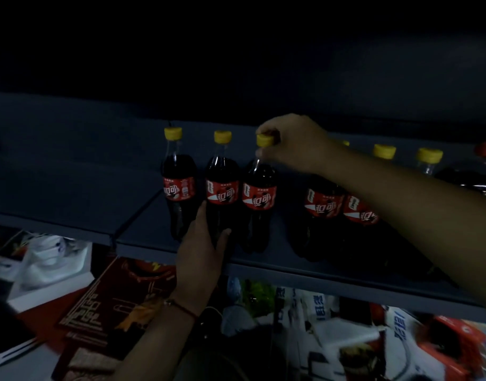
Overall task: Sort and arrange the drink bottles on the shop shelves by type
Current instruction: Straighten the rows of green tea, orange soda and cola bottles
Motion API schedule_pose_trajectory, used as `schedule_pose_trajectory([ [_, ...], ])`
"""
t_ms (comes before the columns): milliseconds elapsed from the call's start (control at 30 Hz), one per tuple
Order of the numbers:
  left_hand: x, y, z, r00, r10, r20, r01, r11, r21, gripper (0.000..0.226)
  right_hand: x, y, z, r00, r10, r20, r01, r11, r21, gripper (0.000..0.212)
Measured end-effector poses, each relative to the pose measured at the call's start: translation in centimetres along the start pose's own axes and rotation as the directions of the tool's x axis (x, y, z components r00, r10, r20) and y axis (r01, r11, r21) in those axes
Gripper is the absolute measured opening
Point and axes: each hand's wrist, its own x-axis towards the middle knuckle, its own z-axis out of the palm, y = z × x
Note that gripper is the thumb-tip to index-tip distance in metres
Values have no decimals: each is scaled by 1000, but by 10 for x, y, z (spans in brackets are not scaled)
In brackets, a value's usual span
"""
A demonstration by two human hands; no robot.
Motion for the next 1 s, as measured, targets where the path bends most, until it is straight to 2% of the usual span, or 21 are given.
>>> schedule_pose_trajectory([
  [233, 2, 1, 13, 997, 54, 54, -46, 989, -138, 76, -16, 8, -19, 999, 36, 14, -33, 980, -196, 17],
  [500, 0, 15, 22, 979, 102, 176, -60, 971, -232, 72, -24, 12, -28, 997, 74, 34, -62, 960, -272, 19],
  [633, 2, 19, 3, 960, 100, 262, -38, 972, -232, 73, -26, 14, -27, 996, 82, 23, -70, 947, -313, 33],
  [667, 1, 17, -7, 968, 117, 222, -75, 979, -191, 70, -25, 14, -24, 998, 65, 11, -58, 941, -334, 42],
  [733, -2, 12, -31, 991, 137, 1, -136, 983, -123, 57, -24, 12, -17, 1000, 23, -20, -28, 943, -333, 62],
  [800, 1, -2, -53, 966, 67, -252, -103, 986, -132, 46, -22, 6, -9, 999, -26, -43, 13, 958, -287, 68],
  [833, 5, -14, -59, 955, 3, -298, -50, 987, -150, 48, -21, 3, -6, 999, -42, -35, 31, 960, -277, 69],
  [867, 11, -26, -62, 964, -59, -259, 14, 985, -172, 56, -18, 2, -2, 999, -50, -14, 44, 962, -270, 69],
  [933, 17, -46, -58, 993, -106, -53, 91, 968, -234, 72, -14, -1, 3, 998, -50, 40, 58, 971, -232, 68],
  [1000, 18, -55, -50, 989, -100, 109, 127, 952, -278, 69, -11, -1, 5, 998, -47, 40, 54, 981, -186, 62],
])
